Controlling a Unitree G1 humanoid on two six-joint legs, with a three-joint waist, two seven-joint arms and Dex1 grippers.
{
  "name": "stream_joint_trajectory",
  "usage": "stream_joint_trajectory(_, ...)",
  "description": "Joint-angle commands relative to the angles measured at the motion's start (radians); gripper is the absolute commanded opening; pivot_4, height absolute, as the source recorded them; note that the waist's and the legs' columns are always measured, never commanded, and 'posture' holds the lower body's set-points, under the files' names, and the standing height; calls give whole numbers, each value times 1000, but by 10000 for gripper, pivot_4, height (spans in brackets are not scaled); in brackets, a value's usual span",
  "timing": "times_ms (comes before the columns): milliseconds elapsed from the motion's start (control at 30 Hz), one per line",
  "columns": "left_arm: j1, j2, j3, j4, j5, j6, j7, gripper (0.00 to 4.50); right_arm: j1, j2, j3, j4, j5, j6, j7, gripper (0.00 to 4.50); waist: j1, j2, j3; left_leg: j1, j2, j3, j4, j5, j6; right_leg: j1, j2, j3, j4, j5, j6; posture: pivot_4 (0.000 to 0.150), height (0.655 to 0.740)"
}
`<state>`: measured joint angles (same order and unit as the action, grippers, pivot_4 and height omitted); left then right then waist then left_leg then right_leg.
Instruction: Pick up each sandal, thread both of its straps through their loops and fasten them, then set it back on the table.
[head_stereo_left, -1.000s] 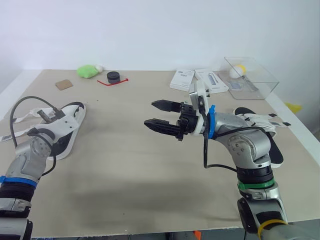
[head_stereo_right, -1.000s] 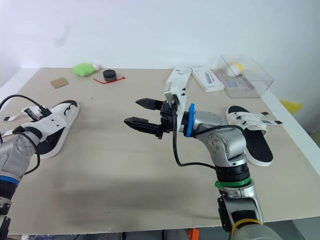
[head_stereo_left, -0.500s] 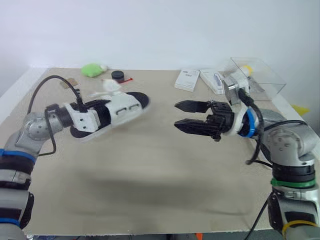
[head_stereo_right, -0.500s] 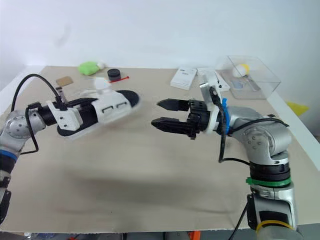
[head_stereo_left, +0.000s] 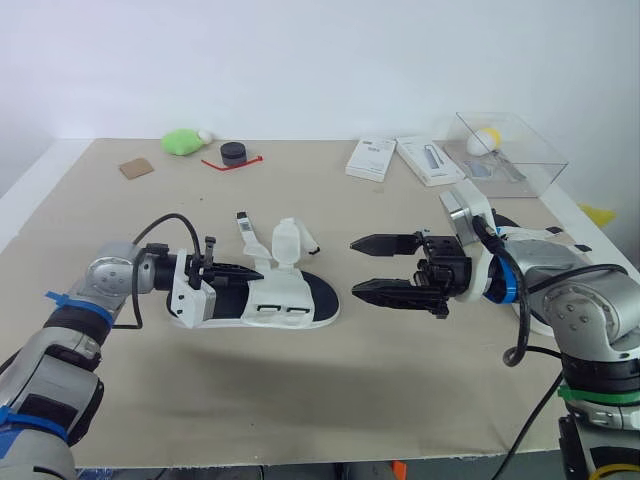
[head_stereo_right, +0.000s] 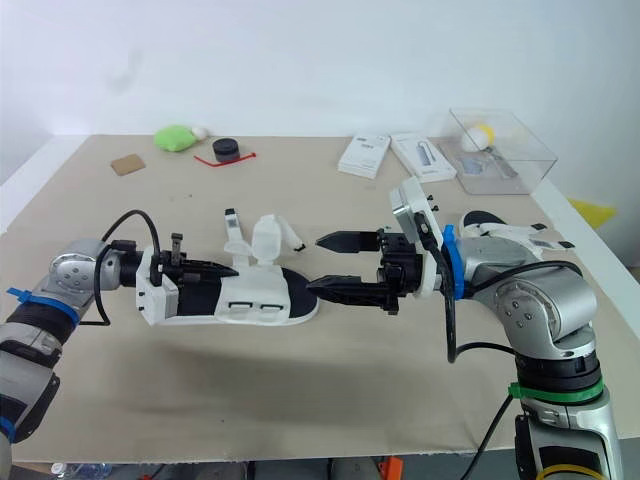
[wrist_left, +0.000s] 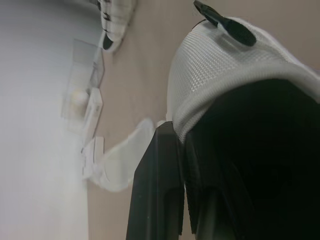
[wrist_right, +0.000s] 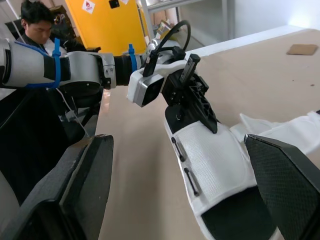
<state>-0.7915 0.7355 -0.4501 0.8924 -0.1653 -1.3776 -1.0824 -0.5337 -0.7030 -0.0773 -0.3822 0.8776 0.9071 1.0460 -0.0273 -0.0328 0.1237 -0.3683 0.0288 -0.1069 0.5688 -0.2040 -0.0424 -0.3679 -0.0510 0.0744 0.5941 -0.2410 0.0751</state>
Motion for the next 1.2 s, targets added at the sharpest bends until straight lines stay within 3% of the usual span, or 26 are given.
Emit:
stream_joint_trajectory(33,15,-4,6,-28,-49,-25,-4,520,6,-20,-11,-40,7,-12,-12,45000,2,-1,0,0,0,0,0,0,0,0,0,0,0,0,0,1500,7400)
stream_joint_trajectory(133,38,-4,15,-37,-40,-14,-5,520,7,-20,-9,-38,6,-15,-18,45000,1,0,0,0,0,0,0,0,0,0,1,0,0,1,2,1500,7400)
stream_joint_trajectory(267,82,8,37,-57,-20,9,14,14541,5,-18,8,-32,-4,-22,-17,45000,2,0,0,0,1,0,0,0,0,0,1,0,0,0,1,1500,7400)
stream_joint_trajectory(467,191,56,128,-151,-27,131,80,43476,24,-12,60,0,-120,-106,-48,45000,1,2,0,1,1,0,0,0,0,0,1,0,1,-1,-1,1500,7400)
stream_joint_trajectory(567,269,95,189,-207,-28,228,116,44422,50,22,97,27,-202,-166,-102,45000,-1,2,1,2,2,0,-1,0,0,0,1,0,1,0,-1,1500,7400)
stream_joint_trajectory(733,393,124,324,-320,-68,492,208,45000,118,99,182,51,-328,-247,-183,23437,1,3,1,3,2,0,-1,0,0,0,1,-1,2,0,-1,1500,7400)
stream_joint_trajectory(867,474,122,405,-444,-108,718,245,45000,160,136,257,65,-419,-274,-233,3075,2,3,1,3,2,0,-1,0,0,0,1,-1,2,-2,-3,1500,7400)
stream_joint_trajectory(900,492,120,425,-476,-138,796,242,45000,171,142,278,79,-446,-283,-242,586,3,3,1,3,2,0,-1,0,0,-1,1,-1,2,-2,-3,1500,7400)
stream_joint_trajectory(1000,513,104,480,-544,-247,1043,238,45000,182,155,320,124,-510,-309,-260,586,4,3,1,5,2,0,-1,0,0,-1,1,-1,2,-3,-4,1500,7400)
stream_joint_trajectory(1200,409,46,558,-659,-569,1736,285,45000,160,197,354,187,-553,-330,-252,586,3,2,1,7,2,0,-1,1,0,-1,2,-1,2,-3,-3,1500,7400)
